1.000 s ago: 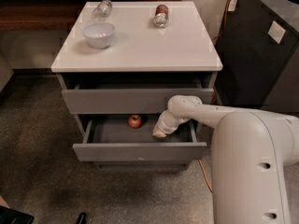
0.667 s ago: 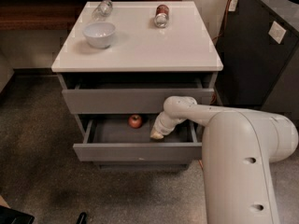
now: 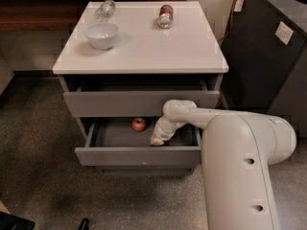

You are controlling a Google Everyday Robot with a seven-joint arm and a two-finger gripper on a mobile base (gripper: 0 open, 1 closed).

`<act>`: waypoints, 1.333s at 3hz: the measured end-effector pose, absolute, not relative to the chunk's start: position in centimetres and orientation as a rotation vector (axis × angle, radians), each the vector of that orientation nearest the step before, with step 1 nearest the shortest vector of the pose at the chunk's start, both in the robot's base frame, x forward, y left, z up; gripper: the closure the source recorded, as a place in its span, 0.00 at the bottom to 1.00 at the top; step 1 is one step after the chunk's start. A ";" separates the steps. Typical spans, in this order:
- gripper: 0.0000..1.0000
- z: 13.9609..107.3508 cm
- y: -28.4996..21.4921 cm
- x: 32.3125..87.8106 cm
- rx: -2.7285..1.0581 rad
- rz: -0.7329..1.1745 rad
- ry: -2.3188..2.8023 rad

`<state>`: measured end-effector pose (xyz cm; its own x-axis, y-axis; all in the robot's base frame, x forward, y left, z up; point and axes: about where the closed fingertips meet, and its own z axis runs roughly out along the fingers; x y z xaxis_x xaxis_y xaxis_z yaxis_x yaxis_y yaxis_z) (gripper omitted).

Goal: Pick apple from middle drawer and place on counter

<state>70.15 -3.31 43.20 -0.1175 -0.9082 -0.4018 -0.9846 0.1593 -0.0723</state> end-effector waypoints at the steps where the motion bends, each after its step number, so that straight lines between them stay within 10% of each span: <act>1: 1.00 43.1 -2.2 69.1 -1.833 0.320 2.085; 4: 1.00 42.9 -0.1 66.0 -1.876 0.369 2.090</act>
Offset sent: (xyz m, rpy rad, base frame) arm -0.0319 0.0296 -0.0013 -0.0120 0.0526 0.0424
